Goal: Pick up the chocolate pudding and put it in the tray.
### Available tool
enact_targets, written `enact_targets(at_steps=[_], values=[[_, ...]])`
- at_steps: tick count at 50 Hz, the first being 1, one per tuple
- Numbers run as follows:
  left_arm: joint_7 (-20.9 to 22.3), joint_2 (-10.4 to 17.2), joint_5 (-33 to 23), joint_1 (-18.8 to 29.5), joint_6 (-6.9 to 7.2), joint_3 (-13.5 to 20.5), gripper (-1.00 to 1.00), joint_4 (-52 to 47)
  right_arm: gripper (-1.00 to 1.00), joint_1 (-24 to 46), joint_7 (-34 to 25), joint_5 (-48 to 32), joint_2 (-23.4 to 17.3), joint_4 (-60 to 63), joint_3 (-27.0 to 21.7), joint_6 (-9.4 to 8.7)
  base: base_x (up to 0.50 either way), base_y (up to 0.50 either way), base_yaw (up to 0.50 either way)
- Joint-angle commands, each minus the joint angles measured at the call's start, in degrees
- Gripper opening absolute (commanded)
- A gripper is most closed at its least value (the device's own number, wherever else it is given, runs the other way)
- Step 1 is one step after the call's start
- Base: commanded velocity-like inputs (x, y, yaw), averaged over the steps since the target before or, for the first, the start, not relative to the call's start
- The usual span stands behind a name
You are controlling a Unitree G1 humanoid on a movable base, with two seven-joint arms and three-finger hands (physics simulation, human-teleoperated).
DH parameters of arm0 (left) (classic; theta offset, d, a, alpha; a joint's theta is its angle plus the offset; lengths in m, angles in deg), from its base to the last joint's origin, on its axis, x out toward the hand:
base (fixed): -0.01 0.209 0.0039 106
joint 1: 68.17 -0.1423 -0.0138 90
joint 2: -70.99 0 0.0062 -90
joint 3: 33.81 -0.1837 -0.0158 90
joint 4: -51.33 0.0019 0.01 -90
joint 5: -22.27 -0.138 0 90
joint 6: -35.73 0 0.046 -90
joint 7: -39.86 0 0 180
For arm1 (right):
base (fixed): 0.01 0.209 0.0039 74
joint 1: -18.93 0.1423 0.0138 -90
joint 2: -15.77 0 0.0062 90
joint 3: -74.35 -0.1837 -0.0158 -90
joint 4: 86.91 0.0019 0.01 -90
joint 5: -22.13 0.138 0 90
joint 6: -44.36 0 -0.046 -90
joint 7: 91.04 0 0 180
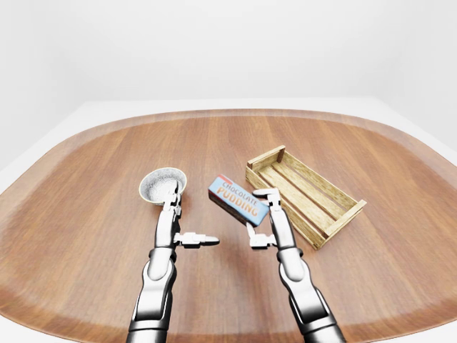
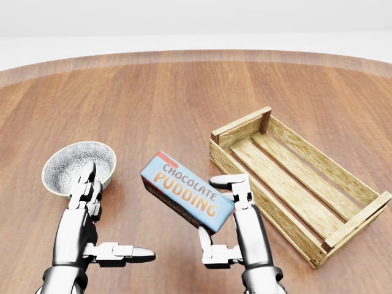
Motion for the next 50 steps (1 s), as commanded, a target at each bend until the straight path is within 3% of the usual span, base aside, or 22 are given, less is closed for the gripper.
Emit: enact_targets(at_steps=[1,9,28,35,40,50], values=[[0.02,0.03,0.15,0.24,0.23,0.12,1.0,0.32,-1.0,4.04,-1.77,1.35,0.64,3.77,-1.42,0.0,0.0,0.0,0.0],[0.05,0.01,0.13,0.12,0.55,0.06,1.0,-0.18,-1.0,8.53,-1.56,1.69,0.93,1.31,-2.42,0.0,0.0,0.0,0.0],[0.2,-0.01,0.01,0.18,-0.26,-0.03,1.0,0.55,-1.0,20.67,-2.01,2.11,0.57,-5.75,-5.84,0.0,0.0,0.0,0.0],[0.25,-0.03,-0.03,-0.03,-0.23,-0.1,1.0,0.32,-1.0,27.23,-0.77,2.17,-0.71,-14.38,-7.76,0.0,0.0,0.0,0.0],[0.27,-0.05,-0.04,-0.11,0.38,-0.12,1.0,-0.32,-1.0,35.88,0.97,2.96,-2.44,-25.9,-9.79,0.0,0.0,0.0,0.0],[0.22,0.0,0.12,0.35,0.25,0.05,1.0,0.44,-1.0,49.99,3.96,3.62,-5.23,-47.54,-11.66,0.0,0.0,0.0,0.0]])
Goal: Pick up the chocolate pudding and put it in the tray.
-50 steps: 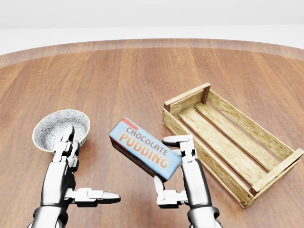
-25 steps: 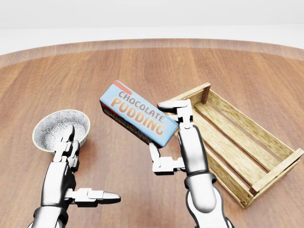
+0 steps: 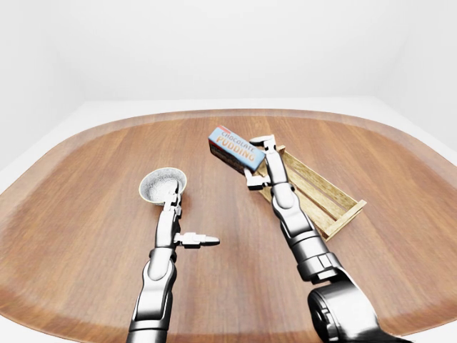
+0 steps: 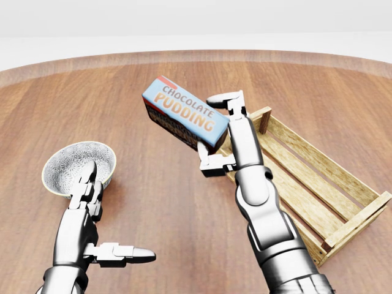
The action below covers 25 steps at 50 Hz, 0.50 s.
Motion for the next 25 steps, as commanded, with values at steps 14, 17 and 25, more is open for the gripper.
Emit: enact_targets(at_steps=[14,17,25], values=[[-0.11,-0.03,0.2,0.31,0.86,0.06,1.0,-0.04,-1.0,27.1,3.89,0.43,-5.81,-36.47,-4.65,0.0,0.0,0.0,0.0],[-0.06,-0.01,0.23,0.3,0.77,0.08,1.0,0.02,-1.0,28.06,4.04,0.17,-6.02,-37.53,-4.85,0.0,0.0,0.0,0.0],[0.0,-0.02,0.17,0.14,0.99,-0.02,1.0,-0.51,-1.0,32.82,3.75,-0.83,-6.96,-39.14,-5.48,0.0,0.0,0.0,0.0]])
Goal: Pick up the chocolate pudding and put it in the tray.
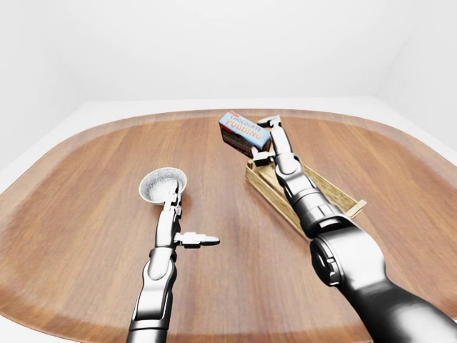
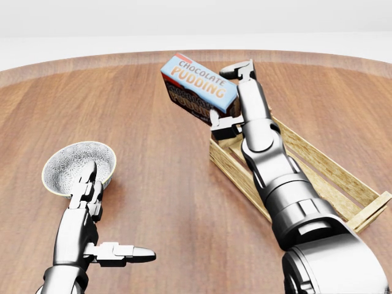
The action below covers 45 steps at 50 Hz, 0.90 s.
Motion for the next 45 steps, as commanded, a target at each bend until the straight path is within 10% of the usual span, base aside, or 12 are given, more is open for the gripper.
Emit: enact_targets(at_steps=[1,45], values=[[0.11,-0.02,0.01,-0.04,0.55,-0.03,1.0,-0.45,-1.0,7.37,1.34,-1.46,-1.46,-5.55,-1.34,0.0,0.0,0.0,0.0],[0.4,-0.04,-0.3,0.03,-0.21,-0.06,1.0,0.36,-1.0,8.09,-1.52,0.53,-6.28,-8.68,-5.9,0.0,0.0,0.0,0.0]])
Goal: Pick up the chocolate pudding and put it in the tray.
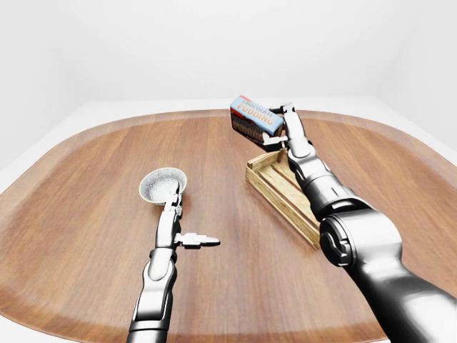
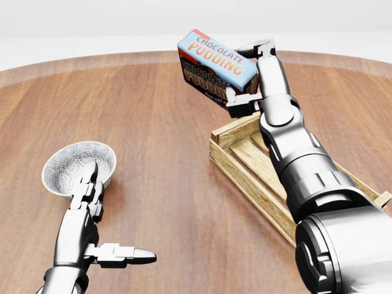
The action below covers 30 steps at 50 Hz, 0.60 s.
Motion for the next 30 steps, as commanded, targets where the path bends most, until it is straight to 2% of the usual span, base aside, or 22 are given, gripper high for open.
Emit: enact_targets(at_steps=[1,18,25,30], values=[[-0.04,-0.03,0.01,0.41,0.29,0.11,1.0,0.54,-1.0,-1.23,0.36,0.26,-2.07,-0.01,-1.41,0.0,0.0,0.0,0.0],[-0.26,-0.04,0.17,0.51,1.03,0.11,1.0,0.17,-1.0,-3.1,0.76,1.17,-5.03,-0.1,-2.21,0.0,0.0,0.0,0.0],[-0.22,0.0,0.18,0.65,0.64,0.13,1.0,0.68,-1.0,-4.88,0.92,1.17,-5.6,-0.28,-2.53,0.0,0.0,0.0,0.0],[-0.23,-0.06,0.11,0.52,1.09,-0.01,1.0,0.07,-1.0,-5.64,0.97,1.27,-6.06,-0.34,-2.74,0.0,0.0,0.0,0.0]])
